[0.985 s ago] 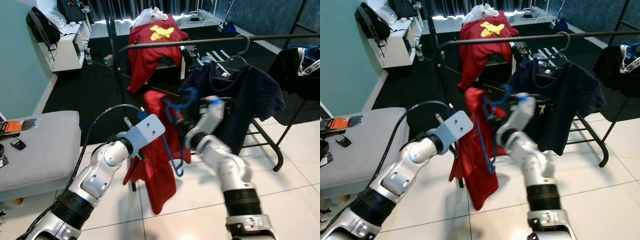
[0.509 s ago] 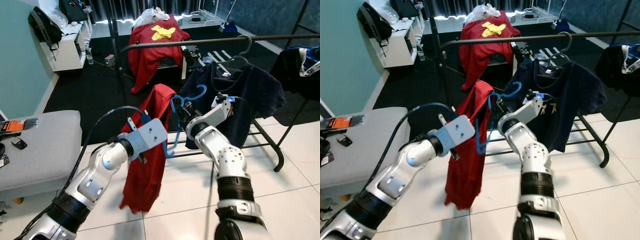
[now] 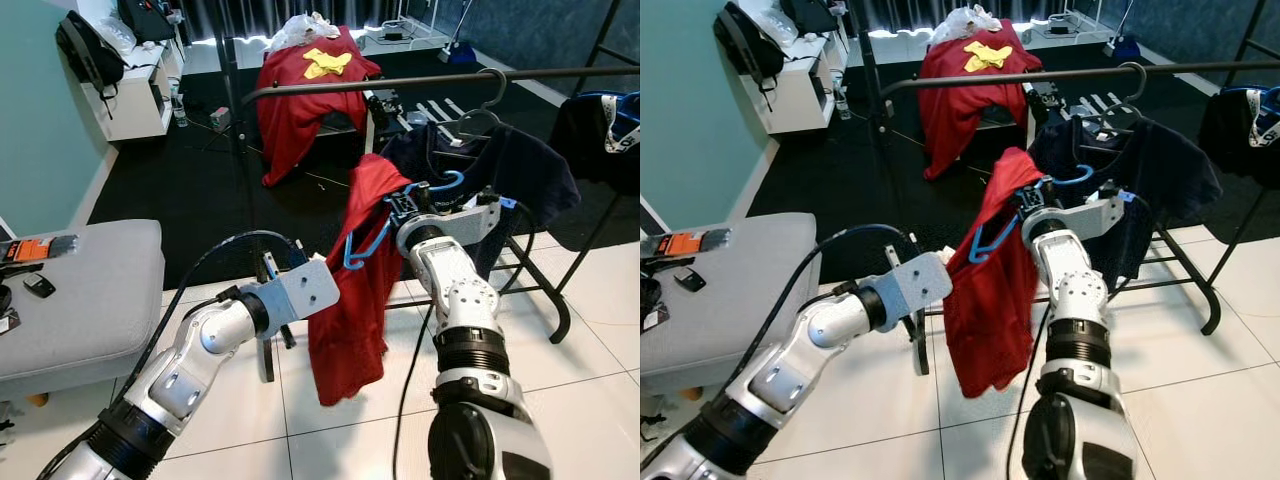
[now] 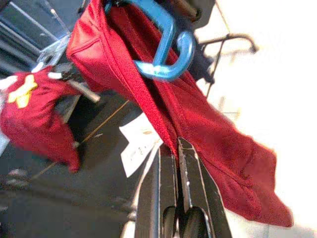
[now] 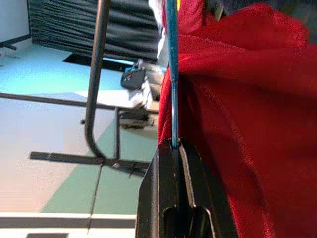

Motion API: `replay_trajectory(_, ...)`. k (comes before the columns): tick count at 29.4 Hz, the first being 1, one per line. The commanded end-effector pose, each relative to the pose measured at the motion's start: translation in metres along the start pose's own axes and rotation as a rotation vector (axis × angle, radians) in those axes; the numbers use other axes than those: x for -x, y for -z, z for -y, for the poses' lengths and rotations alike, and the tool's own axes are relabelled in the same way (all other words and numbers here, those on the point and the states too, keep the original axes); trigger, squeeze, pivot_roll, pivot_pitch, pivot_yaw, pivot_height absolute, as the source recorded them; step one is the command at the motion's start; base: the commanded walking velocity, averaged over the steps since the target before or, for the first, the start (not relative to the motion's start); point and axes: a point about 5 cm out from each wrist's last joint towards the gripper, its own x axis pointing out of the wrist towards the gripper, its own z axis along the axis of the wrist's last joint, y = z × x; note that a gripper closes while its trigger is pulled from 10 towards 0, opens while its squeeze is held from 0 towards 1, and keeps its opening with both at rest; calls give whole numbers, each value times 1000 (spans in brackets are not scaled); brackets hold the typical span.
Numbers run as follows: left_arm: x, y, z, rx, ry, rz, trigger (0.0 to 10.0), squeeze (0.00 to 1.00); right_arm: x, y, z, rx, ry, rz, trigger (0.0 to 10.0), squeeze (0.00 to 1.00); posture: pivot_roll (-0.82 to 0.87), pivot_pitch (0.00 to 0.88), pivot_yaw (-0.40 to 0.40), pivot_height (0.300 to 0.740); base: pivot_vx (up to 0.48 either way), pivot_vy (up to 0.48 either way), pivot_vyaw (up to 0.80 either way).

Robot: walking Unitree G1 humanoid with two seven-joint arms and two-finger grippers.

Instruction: Hang hanger

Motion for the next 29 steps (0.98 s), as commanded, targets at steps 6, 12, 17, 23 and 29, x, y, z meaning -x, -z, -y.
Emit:
replay_trajectory(6,6,-27,-3,194,31,161,10000,0,-6,-4,-10,186,-43,72,10000,0,83,76,31,740,0,0,0)
replay_trajectory(12,4,-48,-4,267,67,275,10000,0,-8,2,-9,310,-50,71,10000,0,80,73,33,740,0,0,0)
replay_trajectory(17,-5,-56,-5,296,65,305,10000,0,-5,23,-12,393,-98,-31,10000,0,73,67,38,740,0,0,0)
replay_trajectory(23,-19,-45,-9,302,15,204,10000,0,7,59,-21,379,-194,-214,10000,0,67,60,39,740,0,0,0)
replay_trajectory(29,-25,-33,-15,304,-43,111,10000,0,14,74,-26,357,-244,-296,10000,0,62,57,44,740,0,0,0)
